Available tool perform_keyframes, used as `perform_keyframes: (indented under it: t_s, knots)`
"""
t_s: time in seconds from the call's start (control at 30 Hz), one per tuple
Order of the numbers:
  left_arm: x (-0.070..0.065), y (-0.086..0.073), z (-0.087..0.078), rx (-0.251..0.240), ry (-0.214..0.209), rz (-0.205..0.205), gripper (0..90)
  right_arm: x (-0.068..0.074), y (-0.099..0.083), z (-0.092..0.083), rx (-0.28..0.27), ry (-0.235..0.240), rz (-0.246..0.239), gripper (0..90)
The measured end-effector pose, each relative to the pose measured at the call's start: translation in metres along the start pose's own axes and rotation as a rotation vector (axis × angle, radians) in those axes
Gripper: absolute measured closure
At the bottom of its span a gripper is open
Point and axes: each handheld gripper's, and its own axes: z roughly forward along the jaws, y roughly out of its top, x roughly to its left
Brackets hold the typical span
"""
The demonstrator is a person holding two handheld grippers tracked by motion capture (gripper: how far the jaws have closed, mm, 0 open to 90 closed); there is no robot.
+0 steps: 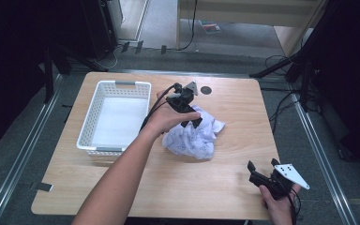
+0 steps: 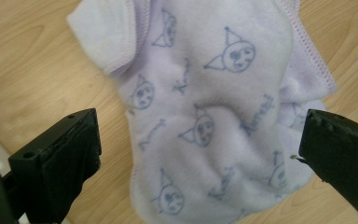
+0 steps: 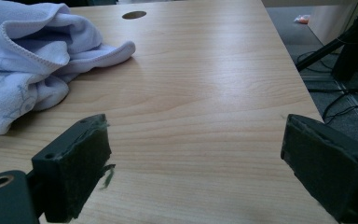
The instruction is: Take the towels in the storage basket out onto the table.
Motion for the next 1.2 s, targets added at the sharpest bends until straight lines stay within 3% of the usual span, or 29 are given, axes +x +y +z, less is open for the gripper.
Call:
perform_keyframes:
  t_s: [0.2, 0.37, 0.5, 0.87, 1.1, 1.2]
  knots:
    - [0.011, -0.008, -0.018, -0.025, 0.001, -0.012, 0.0, 0.0, 0.0, 0.0, 0.001, -0.003, 0.001, 8.0]
    - [0.024, -0.019, -0.03, -0.058, 0.016, -0.059, 0.0, 0.0, 0.0, 0.0, 0.003, -0.005, -0.002, 8.1]
    - [0.044, -0.031, -0.044, -0.073, 0.028, -0.084, 0.0, 0.0, 0.0, 0.001, 0.005, -0.009, -0.002, 8.1]
    - [0.076, -0.058, -0.061, -0.1, 0.062, -0.129, 0.0, 0.001, 0.0, 0.001, 0.008, -0.018, -0.004, 8.2]
    - [0.104, -0.081, -0.079, -0.127, 0.089, -0.186, 0.0, 0.001, 0.0, 0.001, 0.01, -0.022, -0.003, 8.1]
    - [0.109, -0.086, -0.083, -0.136, 0.092, -0.197, 0.0, 0.001, 0.0, 0.001, 0.011, -0.023, -0.002, 8.2]
